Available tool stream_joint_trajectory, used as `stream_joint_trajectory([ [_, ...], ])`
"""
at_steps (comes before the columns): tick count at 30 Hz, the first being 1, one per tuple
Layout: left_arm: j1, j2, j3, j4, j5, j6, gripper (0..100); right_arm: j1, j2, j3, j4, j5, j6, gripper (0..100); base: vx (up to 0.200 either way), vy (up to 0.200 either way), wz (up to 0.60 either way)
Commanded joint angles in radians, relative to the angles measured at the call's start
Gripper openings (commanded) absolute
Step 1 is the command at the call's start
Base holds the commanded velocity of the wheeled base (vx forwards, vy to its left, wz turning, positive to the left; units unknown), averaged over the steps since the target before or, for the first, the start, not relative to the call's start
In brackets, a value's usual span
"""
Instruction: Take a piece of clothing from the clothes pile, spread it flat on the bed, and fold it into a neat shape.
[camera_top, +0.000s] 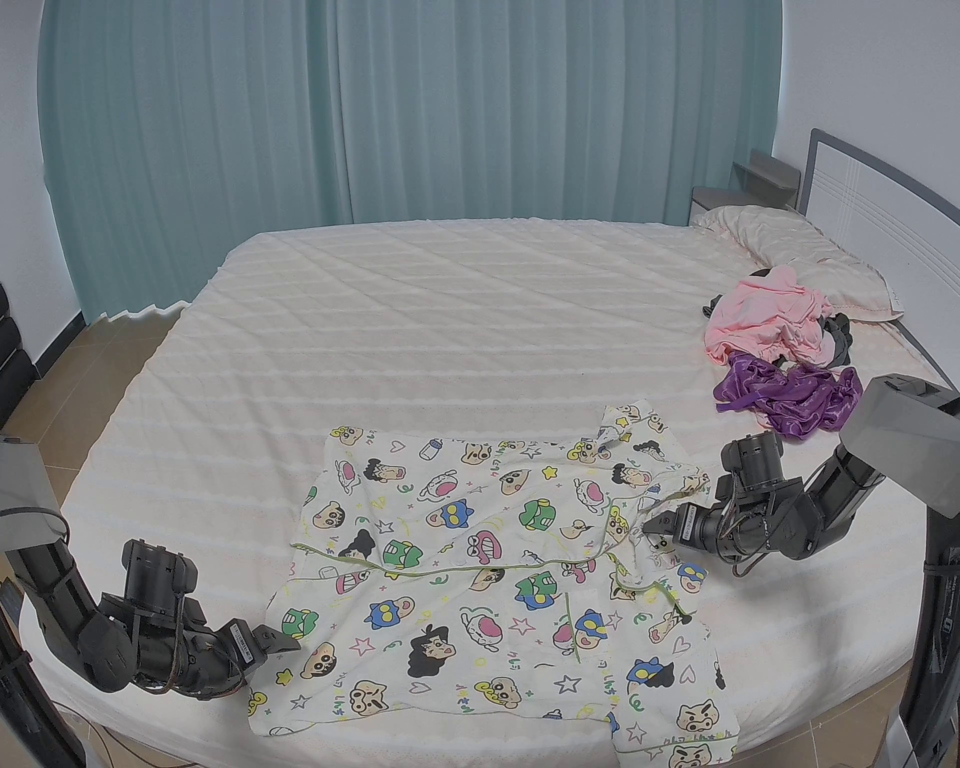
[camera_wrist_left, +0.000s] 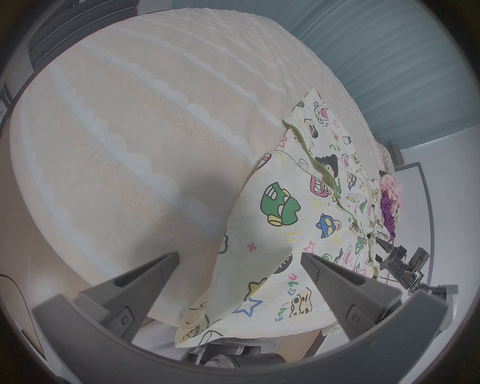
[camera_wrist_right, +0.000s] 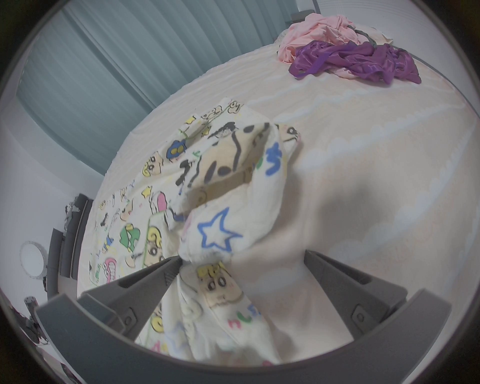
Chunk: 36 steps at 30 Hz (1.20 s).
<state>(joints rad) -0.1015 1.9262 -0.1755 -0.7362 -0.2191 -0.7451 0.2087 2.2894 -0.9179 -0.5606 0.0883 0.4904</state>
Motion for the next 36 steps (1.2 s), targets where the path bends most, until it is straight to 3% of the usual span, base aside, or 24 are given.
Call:
stream_joint_trajectory([
  [1,0.000,0.002,0.002,-0.014,0.000,0.000,100,-0.003,0.019,-0.061,-0.001,0.001,0.027,100,0.000,0.000,0.00],
  [14,0.000,0.024,0.018,-0.074,0.006,0.000,100,0.001,0.010,-0.062,-0.013,0.002,0.091,100,0.000,0.000,0.00],
  [15,0.000,0.024,0.018,-0.074,0.006,0.000,100,0.001,0.010,-0.064,-0.013,0.004,0.115,0,0.000,0.000,0.00],
  [36,0.000,0.024,0.025,-0.075,0.004,0.001,100,-0.046,-0.120,-0.009,-0.001,0.013,0.105,0,0.000,0.000,0.00],
])
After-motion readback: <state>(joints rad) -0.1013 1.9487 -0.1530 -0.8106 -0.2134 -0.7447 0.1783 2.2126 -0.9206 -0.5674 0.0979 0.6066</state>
